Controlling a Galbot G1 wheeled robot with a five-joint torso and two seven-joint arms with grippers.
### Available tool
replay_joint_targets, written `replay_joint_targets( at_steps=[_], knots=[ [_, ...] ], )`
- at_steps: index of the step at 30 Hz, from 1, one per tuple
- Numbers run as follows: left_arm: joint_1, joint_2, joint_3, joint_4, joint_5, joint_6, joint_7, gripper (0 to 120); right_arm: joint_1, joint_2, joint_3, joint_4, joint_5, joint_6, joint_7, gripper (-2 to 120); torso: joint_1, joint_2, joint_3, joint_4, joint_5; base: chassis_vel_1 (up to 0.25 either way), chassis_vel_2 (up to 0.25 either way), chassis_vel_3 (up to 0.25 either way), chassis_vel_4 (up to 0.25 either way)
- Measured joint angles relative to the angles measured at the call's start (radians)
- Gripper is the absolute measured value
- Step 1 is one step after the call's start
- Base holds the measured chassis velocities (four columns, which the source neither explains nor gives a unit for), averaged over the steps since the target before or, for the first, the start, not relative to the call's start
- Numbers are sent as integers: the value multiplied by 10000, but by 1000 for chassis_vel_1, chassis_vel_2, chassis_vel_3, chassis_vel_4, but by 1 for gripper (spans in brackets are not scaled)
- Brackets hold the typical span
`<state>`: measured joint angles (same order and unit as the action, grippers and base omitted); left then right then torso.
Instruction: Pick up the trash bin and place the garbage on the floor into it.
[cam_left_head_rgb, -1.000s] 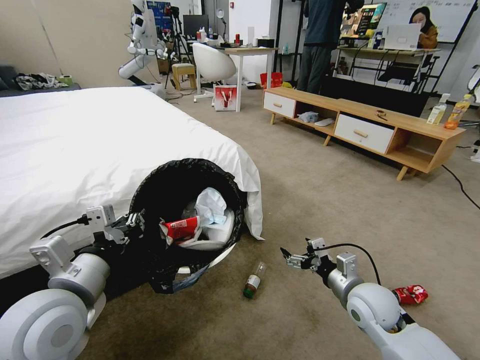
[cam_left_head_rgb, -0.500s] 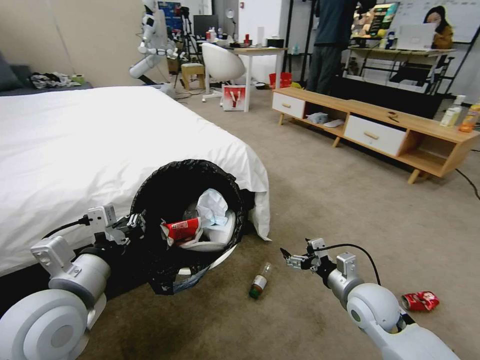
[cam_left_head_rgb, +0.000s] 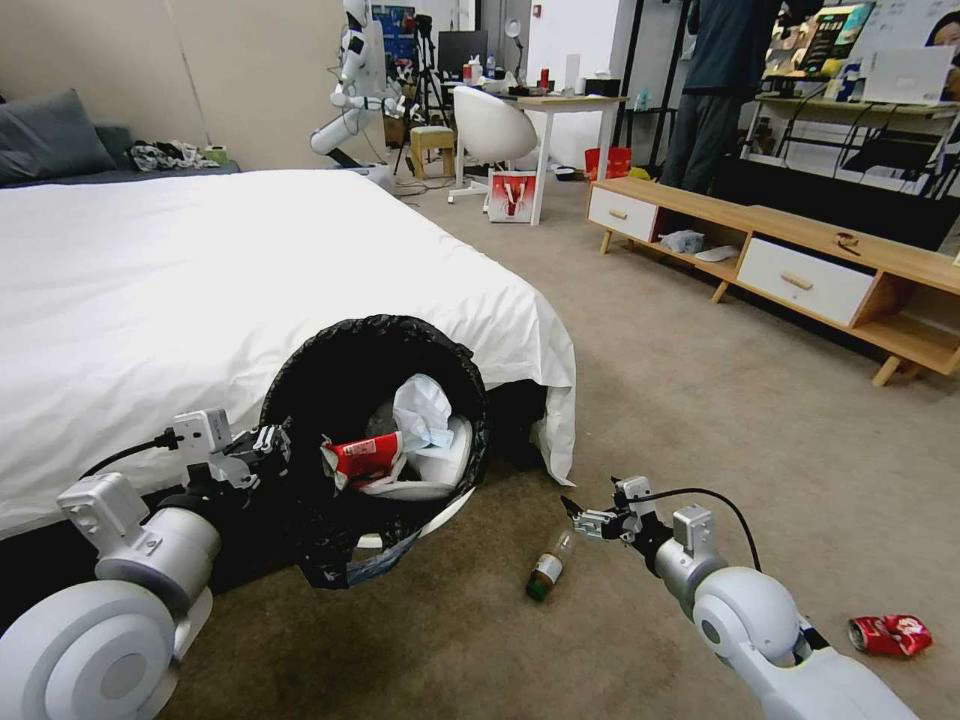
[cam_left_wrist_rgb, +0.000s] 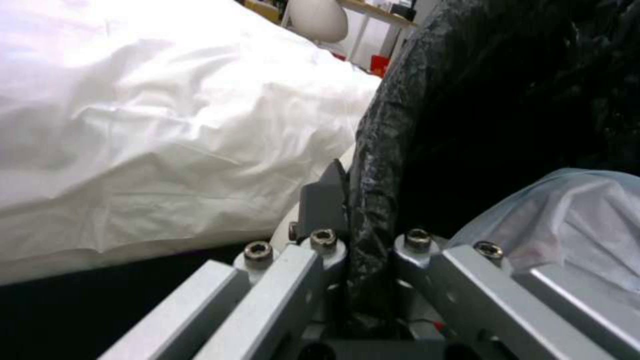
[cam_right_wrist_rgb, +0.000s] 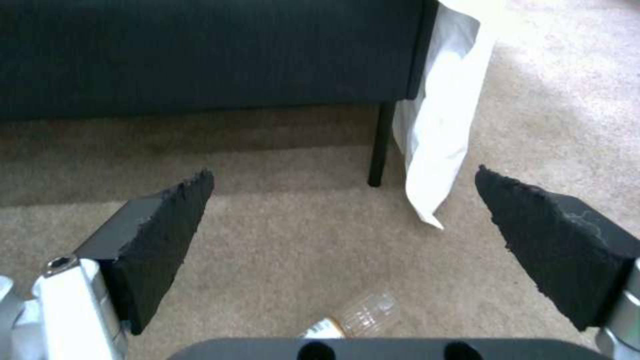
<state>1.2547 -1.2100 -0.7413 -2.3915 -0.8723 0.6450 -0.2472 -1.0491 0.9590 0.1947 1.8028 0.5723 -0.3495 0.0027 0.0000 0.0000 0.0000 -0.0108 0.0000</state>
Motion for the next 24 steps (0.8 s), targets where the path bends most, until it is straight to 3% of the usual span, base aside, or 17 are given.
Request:
replay_joint_targets(
  at_steps=[6, 8, 9, 12, 18, 21, 24],
  knots=[
    [75, -16, 27, -5, 25, -6, -51, 2, 400, 257, -422, -407, 692, 6, 552, 100, 0, 1, 0, -2, -1, 0, 0, 0, 0],
    [128, -25, 50, -7, 61, -6, -83, 2, 605, 479, -801, -459, 1563, -185, 1474, 100, -1, 0, 0, -1, -2, 0, 0, 0, 0],
    [128, -25, 50, -7, 61, -6, -83, 2, 605, 479, -801, -459, 1563, -185, 1474, 100, -1, 0, 0, -1, -2, 0, 0, 0, 0],
    [143, -51, 84, -8, 90, -6, -106, 2, 1096, 1341, -1871, -544, 3065, -426, 3910, 100, -1, 0, 0, -2, -4, 0, 0, 0, 0],
    [178, -65, 117, -8, 115, -6, -113, 2, 1525, 2403, -2630, -705, 3816, -752, 5375, 100, -1, 0, 0, 2, -2, 0, 0, 0, 0],
    [267, -43, 89, -23, 128, -10, -116, 2, 1878, 3215, -3212, -1108, 4268, -1203, 6794, 100, 0, 0, 0, 0, -3, 0, 0, 0, 0],
    [274, -33, 76, -25, 128, -14, -116, 2, 1941, 3340, -3293, -1192, 4428, -1350, 7146, 100, 0, 0, 0, -2, -3, 0, 0, 0, 0]
  ],
)
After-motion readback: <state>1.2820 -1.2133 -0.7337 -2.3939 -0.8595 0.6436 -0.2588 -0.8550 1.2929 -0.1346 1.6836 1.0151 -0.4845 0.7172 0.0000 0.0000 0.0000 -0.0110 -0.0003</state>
